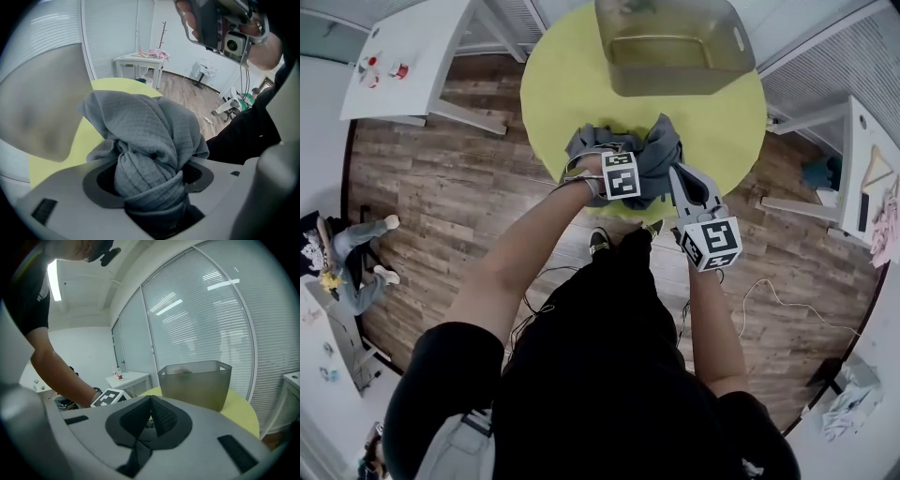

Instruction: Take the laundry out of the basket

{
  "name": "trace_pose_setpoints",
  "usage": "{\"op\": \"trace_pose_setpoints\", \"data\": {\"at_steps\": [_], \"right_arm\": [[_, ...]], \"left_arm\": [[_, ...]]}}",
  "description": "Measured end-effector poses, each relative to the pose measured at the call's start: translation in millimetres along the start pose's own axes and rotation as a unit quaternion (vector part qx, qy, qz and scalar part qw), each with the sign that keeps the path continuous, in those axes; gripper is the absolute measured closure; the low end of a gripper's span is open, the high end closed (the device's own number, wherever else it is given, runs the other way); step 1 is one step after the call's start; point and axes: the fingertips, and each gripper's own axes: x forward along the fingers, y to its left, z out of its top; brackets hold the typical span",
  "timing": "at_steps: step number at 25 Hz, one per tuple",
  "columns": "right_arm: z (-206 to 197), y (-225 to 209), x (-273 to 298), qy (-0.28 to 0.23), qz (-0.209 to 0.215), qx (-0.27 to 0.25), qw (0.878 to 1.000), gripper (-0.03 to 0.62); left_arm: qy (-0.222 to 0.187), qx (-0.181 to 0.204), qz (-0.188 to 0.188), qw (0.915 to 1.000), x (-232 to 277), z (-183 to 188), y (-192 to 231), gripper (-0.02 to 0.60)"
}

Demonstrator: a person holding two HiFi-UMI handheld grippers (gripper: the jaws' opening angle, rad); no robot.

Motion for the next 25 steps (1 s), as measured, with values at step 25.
{"op": "trace_pose_setpoints", "data": {"at_steps": [25], "right_arm": [[3.0,-8.6,4.3,0.012,0.026,0.003,1.000,0.570]], "left_arm": [[-0.047,-0.028,0.052,0.9972,-23.0,-0.3,21.1,0.192]]}}
